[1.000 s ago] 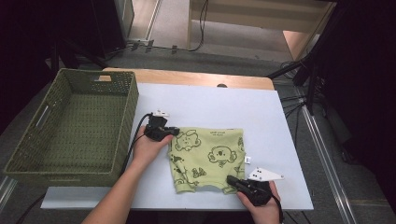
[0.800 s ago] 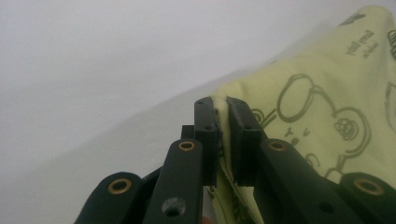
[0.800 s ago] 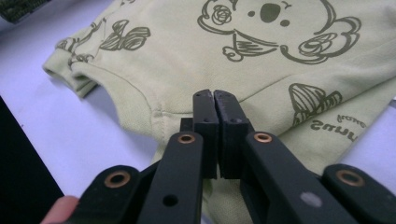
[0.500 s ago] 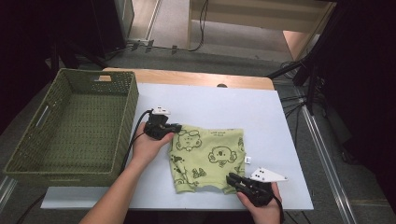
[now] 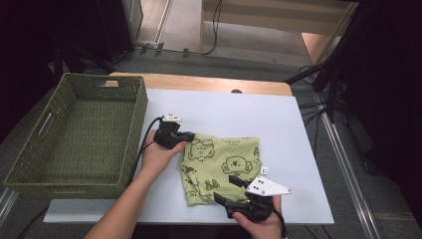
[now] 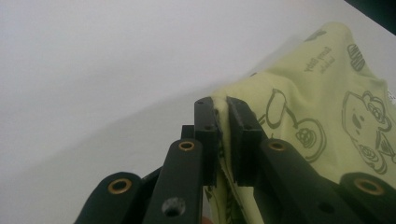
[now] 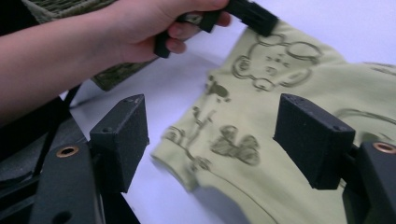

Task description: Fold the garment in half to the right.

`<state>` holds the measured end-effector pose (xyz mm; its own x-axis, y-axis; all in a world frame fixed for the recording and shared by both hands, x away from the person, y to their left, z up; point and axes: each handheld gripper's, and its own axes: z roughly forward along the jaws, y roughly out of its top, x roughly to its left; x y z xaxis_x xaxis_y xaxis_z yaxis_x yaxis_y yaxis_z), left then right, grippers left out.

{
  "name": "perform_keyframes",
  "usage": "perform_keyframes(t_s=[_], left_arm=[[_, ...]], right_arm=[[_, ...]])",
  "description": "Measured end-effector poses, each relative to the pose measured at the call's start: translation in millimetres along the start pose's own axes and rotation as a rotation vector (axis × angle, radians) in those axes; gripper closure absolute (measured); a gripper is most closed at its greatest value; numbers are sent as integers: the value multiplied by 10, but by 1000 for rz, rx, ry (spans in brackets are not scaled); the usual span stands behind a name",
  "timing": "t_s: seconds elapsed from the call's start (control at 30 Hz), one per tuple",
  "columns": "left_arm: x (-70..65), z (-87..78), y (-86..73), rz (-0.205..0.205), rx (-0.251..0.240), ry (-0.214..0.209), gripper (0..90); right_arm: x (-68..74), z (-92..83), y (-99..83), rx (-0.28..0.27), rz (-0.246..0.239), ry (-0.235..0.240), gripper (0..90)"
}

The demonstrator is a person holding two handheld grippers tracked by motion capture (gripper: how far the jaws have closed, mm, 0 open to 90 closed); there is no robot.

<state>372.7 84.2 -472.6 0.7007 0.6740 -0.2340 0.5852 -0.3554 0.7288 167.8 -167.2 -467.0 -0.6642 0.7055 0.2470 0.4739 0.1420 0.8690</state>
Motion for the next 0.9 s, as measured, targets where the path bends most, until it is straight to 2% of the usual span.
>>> perform_keyframes(t_s=[0.2,0.27,0.47,0.6,0.67,0.77,0.9], left_arm=[[5,-1,-4,5,2,0,829],[6,-2,-5,5,2,-2,829],[24,4,-12,0,2,-5,829],[12,0,-17,-3,-1,-5,829],[12,-8,-12,1,3,-3,829],[12,5,-22,-3,3,6,829],[25,11,-26,-6,6,8,829]], right_arm=[[243,402,60,60,-21,10,275],[311,540,50,90,-42,-14,295],[357,855,-32,144,-38,-72,335],[399,951,-86,167,-60,-115,335],[407,987,-110,191,-54,-145,332],[394,1021,-147,209,-46,-163,331],[427,1051,-189,240,-83,-192,332]])
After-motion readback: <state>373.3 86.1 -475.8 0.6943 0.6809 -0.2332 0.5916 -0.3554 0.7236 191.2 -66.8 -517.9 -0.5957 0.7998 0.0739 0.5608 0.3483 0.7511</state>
